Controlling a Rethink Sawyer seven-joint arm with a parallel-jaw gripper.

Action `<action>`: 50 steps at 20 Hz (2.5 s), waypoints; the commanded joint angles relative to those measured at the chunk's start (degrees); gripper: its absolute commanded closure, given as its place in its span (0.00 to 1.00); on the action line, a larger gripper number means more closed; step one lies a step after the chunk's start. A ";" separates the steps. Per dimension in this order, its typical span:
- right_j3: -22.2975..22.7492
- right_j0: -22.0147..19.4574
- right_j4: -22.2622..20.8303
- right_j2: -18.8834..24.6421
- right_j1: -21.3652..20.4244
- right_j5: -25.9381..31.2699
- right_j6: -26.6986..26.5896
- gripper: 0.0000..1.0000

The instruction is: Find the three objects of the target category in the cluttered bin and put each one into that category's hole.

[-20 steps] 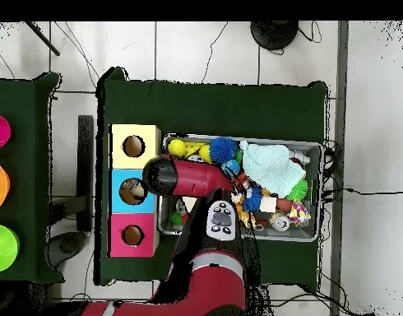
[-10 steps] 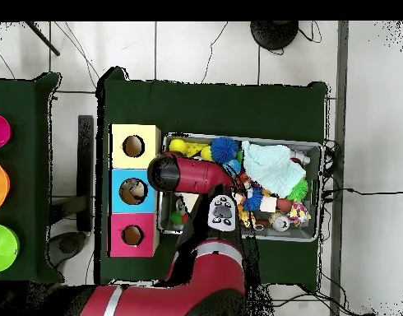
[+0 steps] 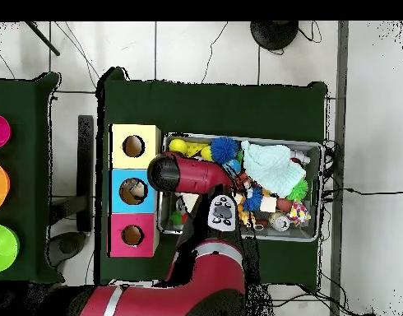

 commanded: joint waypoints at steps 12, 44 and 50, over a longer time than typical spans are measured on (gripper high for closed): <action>13.23 -1.11 -2.85 7.15 -5.46 0.91 4.44 0.00; 9.97 -1.77 -2.51 2.42 -25.26 28.17 -0.74 1.00; 8.06 -2.77 -3.51 3.47 -25.44 30.45 -1.00 1.00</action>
